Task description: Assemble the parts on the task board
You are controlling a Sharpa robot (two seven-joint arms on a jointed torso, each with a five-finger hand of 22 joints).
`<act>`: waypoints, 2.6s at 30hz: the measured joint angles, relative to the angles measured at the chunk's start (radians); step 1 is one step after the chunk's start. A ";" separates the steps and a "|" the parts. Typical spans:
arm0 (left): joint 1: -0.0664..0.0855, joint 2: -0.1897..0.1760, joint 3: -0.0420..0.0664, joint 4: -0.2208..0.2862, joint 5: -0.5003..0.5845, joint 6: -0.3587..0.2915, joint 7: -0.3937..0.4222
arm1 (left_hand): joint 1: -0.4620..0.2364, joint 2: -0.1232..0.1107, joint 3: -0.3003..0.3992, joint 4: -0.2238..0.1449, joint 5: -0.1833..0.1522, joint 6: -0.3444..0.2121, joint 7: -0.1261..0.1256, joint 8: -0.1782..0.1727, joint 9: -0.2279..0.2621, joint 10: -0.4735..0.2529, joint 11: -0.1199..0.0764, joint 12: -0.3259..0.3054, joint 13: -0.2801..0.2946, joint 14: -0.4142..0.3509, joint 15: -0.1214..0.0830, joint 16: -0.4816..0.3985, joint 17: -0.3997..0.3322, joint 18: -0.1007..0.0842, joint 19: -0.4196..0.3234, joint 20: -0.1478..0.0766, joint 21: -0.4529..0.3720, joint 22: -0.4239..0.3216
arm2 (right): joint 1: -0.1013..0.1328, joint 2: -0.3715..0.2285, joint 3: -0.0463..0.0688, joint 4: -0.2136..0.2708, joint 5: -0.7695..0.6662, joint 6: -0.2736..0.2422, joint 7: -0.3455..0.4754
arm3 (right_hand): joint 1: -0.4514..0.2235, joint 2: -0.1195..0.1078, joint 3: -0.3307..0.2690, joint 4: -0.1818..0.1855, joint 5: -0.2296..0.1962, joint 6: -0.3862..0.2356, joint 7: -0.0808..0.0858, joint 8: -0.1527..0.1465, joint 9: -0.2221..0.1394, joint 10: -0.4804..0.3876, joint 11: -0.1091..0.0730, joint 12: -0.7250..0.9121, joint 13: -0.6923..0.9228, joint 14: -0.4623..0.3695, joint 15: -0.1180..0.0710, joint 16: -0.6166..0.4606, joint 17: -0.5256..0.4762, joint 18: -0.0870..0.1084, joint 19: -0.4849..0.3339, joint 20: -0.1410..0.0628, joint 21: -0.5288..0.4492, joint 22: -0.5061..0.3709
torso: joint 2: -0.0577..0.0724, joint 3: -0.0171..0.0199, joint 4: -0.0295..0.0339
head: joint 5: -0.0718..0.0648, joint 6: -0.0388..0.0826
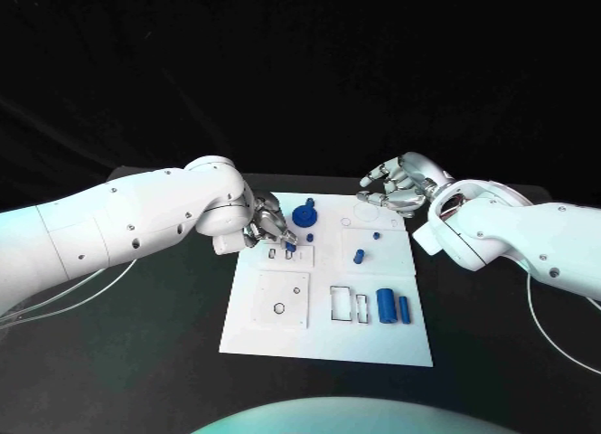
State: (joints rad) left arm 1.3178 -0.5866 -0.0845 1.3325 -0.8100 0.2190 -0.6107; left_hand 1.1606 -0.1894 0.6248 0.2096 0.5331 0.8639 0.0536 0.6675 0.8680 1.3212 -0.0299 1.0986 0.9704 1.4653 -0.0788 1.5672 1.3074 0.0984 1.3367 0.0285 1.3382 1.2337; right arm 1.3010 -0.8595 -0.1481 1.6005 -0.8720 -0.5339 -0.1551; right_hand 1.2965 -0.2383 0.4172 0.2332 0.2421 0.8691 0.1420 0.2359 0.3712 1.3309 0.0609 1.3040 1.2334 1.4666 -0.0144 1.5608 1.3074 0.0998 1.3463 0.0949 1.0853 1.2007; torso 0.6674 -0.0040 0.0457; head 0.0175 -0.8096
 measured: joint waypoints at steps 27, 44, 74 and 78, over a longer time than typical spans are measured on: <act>-0.038 -0.005 -0.007 0.045 -0.224 -0.058 0.024 | -0.017 -0.007 -0.006 -0.006 0.039 0.002 0.002 0.006 0.001 0.018 -0.004 0.021 0.024 0.000 0.000 0.000 0.000 0.001 0.004 -0.004 0.005 0.009 | -0.010 -0.002 0.000 0.000 0.000 0.005 -0.001 | 0.000 0.000 0.001 0.001 0.000 0.000 0.000 0.000 0.000 0.000 0.000 0.000 -0.001 0.000 0.000 0.000 0.000 0.000 -0.004 -0.004 -0.004 -0.003 | -0.001 -0.0012 -0.0006 | 0.008 -0.005; -0.041 0.004 -0.007 0.030 -0.268 -0.026 0.012 | -0.017 -0.007 -0.006 -0.006 0.040 0.004 0.003 0.006 0.002 0.019 -0.006 0.021 0.017 0.000 0.000 0.000 0.000 0.001 0.003 -0.004 0.005 0.009 | -0.011 -0.002 0.000 0.001 0.000 0.006 -0.002 | 0.000 0.000 0.006 0.006 0.000 0.000 0.000 0.004 0.001 0.000 0.000 0.000 -0.003 0.000 0.000 0.000 0.000 0.000 -0.004 -0.004 -0.009 -0.004 | 0.000 -0.0002 -0.0019 | 0.007 -0.009; -0.051 0.017 -0.004 0.026 -0.279 -0.026 0.013 | -0.026 0.000 -0.008 -0.008 0.076 0.011 0.003 0.014 0.005 0.029 -0.004 0.020 0.024 0.002 -0.002 0.000 0.000 0.001 0.003 -0.003 0.008 0.017 | -0.011 -0.004 0.000 0.002 0.000 0.008 -0.003 | 0.000 0.000 0.005 0.005 0.000 0.000 0.000 0.004 0.002 -0.004 -0.004 0.000 -0.003 0.000 0.000 0.000 0.000 0.000 -0.004 -0.004 -0.009 -0.004 | 0.000 0.0000 -0.0016 | 0.005 -0.016; -0.053 0.003 -0.004 0.045 -0.281 -0.035 0.014 | -0.031 -0.005 -0.011 -0.011 0.095 0.011 0.003 0.018 0.006 0.034 -0.006 0.025 0.028 0.004 -0.003 0.000 0.000 0.001 0.007 -0.007 0.008 0.020 | -0.011 -0.005 0.000 0.002 0.000 0.008 -0.003 | 0.000 0.000 0.005 0.006 0.000 0.000 0.000 0.004 0.002 -0.004 -0.004 0.000 -0.003 0.000 0.000 0.000 0.000 0.000 -0.004 -0.004 -0.009 -0.004 | 0.000 0.0000 -0.0023 | 0.006 -0.016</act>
State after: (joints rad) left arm 1.2647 -0.5834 -0.0889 1.3774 -1.0907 0.1845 -0.5962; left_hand 1.1299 -0.1939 0.6140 0.1986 0.6280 0.8748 0.0568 0.6854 0.8735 1.3548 -0.0354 1.1235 0.9982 1.4688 -0.0821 1.5672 1.3073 0.0996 1.3437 0.0215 1.3467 1.2536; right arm 1.2897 -0.8642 -0.1485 1.6030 -0.8718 -0.5259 -0.1578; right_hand 1.2965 -0.2383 0.4227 0.2387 0.2421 0.8691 0.1420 0.2397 0.3728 1.3273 0.0573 1.3040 1.2307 1.4666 -0.0144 1.5608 1.3073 0.0998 1.3428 0.0914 1.0768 1.1968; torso 0.6673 -0.0040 0.0434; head 0.0233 -0.8260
